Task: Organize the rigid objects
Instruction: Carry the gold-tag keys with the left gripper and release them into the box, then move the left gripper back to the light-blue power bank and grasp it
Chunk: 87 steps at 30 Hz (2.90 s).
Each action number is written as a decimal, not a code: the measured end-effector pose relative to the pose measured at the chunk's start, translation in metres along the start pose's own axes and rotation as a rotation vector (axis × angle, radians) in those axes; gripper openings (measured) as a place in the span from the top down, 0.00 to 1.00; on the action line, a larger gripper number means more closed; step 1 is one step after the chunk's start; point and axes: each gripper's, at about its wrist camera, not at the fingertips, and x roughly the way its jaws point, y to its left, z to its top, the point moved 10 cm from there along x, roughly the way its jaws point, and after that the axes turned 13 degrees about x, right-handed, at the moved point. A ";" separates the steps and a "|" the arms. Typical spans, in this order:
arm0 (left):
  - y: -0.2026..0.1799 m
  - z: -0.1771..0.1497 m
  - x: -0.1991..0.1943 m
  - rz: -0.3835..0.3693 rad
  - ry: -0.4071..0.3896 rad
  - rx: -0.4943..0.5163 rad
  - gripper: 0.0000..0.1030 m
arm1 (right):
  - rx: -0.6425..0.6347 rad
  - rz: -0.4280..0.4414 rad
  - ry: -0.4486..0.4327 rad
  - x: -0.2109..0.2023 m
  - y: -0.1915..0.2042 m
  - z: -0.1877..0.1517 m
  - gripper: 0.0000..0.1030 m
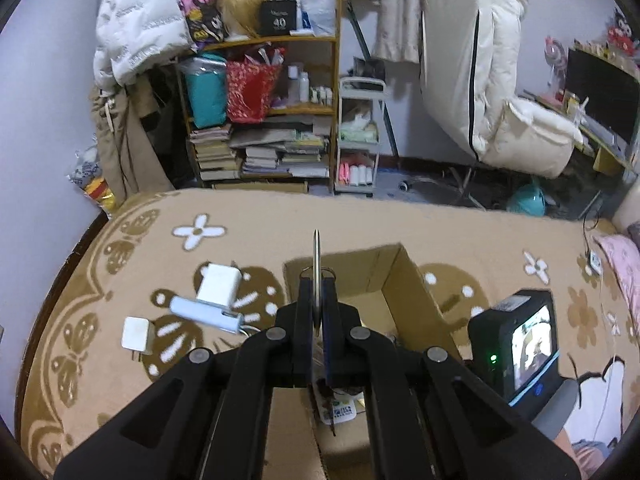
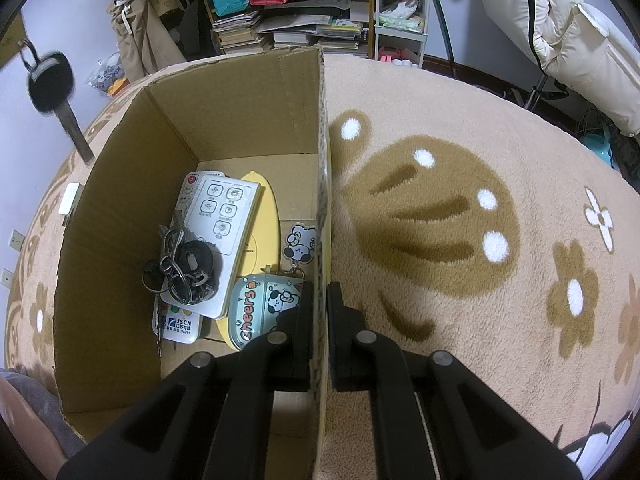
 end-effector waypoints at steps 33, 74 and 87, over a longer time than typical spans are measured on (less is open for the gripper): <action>-0.011 -0.044 0.059 -0.006 0.162 0.050 0.53 | -0.001 -0.001 0.000 0.000 0.000 0.000 0.93; 0.154 -0.077 0.155 0.193 0.274 -0.172 0.02 | -0.017 -0.019 0.007 0.005 0.001 0.000 0.93; 0.160 -0.112 0.195 0.208 0.377 -0.197 0.03 | -0.018 -0.020 0.008 0.005 0.006 -0.003 0.93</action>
